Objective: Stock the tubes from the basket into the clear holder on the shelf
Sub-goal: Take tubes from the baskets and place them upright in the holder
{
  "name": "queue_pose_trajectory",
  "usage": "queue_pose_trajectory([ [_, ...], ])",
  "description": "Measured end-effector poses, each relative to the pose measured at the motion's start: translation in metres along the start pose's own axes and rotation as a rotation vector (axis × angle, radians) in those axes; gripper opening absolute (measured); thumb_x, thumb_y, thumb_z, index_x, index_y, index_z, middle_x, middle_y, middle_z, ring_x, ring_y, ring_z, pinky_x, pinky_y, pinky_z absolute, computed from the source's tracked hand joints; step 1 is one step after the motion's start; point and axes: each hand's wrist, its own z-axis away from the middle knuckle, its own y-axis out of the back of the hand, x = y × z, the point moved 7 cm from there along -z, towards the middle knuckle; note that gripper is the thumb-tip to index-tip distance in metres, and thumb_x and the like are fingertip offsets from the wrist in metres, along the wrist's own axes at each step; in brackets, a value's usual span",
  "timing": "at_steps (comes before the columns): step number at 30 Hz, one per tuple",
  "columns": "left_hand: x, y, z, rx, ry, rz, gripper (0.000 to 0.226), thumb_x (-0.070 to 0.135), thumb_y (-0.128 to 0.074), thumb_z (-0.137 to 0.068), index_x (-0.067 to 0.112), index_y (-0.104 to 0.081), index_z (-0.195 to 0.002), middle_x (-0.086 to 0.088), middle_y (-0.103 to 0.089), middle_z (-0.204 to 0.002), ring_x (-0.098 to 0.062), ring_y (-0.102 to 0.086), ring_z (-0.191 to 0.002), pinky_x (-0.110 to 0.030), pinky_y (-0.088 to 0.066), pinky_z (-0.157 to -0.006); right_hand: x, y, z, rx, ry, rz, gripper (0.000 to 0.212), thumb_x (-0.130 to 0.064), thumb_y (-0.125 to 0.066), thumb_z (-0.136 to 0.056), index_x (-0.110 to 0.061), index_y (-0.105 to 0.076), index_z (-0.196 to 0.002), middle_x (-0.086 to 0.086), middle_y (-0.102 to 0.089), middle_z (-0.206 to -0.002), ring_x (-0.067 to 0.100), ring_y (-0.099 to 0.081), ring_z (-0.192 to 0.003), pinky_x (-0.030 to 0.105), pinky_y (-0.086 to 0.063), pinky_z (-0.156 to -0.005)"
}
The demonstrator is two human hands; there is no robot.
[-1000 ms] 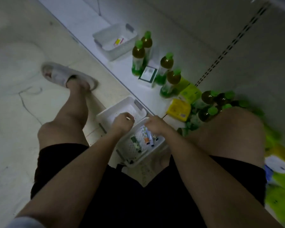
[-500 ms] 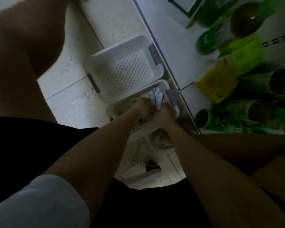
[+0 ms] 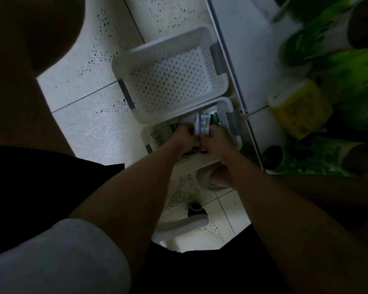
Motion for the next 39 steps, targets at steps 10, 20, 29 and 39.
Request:
queue_pose_trajectory([
  [10, 0.045, 0.027, 0.084, 0.039, -0.184, 0.099, 0.032, 0.007, -0.071, -0.085, 0.004, -0.045, -0.105, -0.018, -0.06, -0.095, -0.031, -0.064, -0.087, -0.048, -0.056, -0.083, -0.035, 0.05, 0.08, 0.105, 0.153, -0.133, 0.008, -0.014, -0.055, -0.093, -0.022, -0.057, -0.094, 0.015, -0.064, -0.102, 0.028, -0.062, -0.091, 0.034, -0.048, -0.069],
  [20, 0.125, 0.046, 0.222, -0.046, -0.69, 0.088, 0.036, 0.013, -0.067, -0.089, 0.016, -0.046, -0.118, -0.014, -0.066, -0.093, -0.021, -0.063, -0.072, -0.043, -0.059, -0.073, -0.089, 0.127, 0.232, 0.294, 0.435, -0.474, 0.022, -0.04, -0.052, -0.096, -0.021, -0.058, -0.105, 0.014, -0.066, -0.109, 0.031, -0.066, -0.094, 0.048, -0.057, -0.082],
  [29, 0.241, 0.047, 0.427, -0.073, -1.217, 0.001, 0.007, 0.026, -0.057, -0.097, 0.019, -0.056, -0.099, -0.005, -0.071, -0.081, -0.017, -0.065, -0.065, -0.03, -0.055, -0.057, -0.13, 0.204, 0.449, 0.584, 0.989, -0.541, 0.023, -0.026, -0.049, -0.101, -0.01, -0.055, -0.085, 0.004, -0.064, -0.068, 0.013, -0.062, -0.059, 0.033, -0.053, -0.056],
  [39, 0.346, -0.073, 0.612, -0.197, -1.686, -0.059, 0.022, 0.02, -0.062, -0.094, 0.003, -0.055, -0.106, -0.011, -0.059, -0.084, -0.019, -0.062, -0.065, -0.039, -0.057, -0.056, -0.084, 0.305, 0.637, 1.132, 1.363, -0.447, 0.034, -0.03, -0.053, -0.099, 0.003, -0.05, -0.1, 0.036, -0.045, -0.08, 0.047, -0.049, -0.066, 0.048, -0.043, -0.057],
])
